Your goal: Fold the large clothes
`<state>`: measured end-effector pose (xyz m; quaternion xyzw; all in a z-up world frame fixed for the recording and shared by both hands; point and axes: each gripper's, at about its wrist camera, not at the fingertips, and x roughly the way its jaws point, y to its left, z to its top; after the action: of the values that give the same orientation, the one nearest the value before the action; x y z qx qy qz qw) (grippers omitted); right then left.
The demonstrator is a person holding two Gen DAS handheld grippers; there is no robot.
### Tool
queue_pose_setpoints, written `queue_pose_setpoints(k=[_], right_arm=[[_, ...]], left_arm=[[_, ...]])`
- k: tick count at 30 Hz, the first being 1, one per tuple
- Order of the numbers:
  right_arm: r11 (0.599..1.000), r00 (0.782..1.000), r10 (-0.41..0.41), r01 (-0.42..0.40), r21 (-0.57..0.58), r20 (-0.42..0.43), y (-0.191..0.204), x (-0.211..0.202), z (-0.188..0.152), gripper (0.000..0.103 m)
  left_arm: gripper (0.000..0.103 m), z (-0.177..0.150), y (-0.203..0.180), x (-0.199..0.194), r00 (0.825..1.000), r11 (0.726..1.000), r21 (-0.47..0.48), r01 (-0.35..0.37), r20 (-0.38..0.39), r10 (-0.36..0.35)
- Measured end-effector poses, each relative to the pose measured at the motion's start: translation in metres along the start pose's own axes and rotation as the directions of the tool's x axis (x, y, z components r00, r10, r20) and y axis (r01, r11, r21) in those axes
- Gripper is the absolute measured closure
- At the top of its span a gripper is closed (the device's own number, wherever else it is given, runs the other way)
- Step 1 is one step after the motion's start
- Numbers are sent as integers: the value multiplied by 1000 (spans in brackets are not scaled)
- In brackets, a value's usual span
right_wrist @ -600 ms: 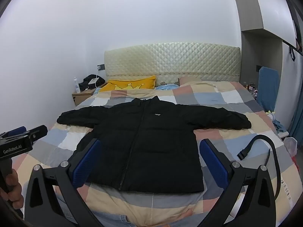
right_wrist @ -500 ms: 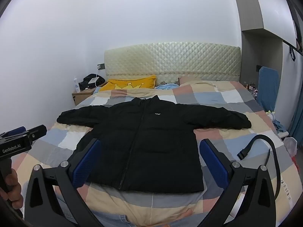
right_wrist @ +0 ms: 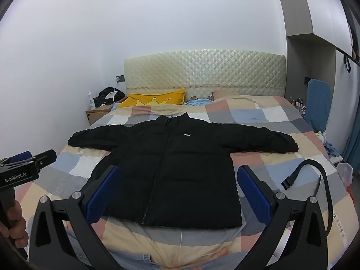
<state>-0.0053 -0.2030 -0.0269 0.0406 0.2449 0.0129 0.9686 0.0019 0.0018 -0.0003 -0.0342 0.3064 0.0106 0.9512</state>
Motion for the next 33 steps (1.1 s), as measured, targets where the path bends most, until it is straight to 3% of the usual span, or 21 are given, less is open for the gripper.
queue_pose_setpoints(k=[33], right_arm=[[998, 998, -55, 54, -10, -15, 10, -5, 5, 0]], left_arm=[[0, 5, 8, 12, 998, 999, 8, 42, -48, -42]])
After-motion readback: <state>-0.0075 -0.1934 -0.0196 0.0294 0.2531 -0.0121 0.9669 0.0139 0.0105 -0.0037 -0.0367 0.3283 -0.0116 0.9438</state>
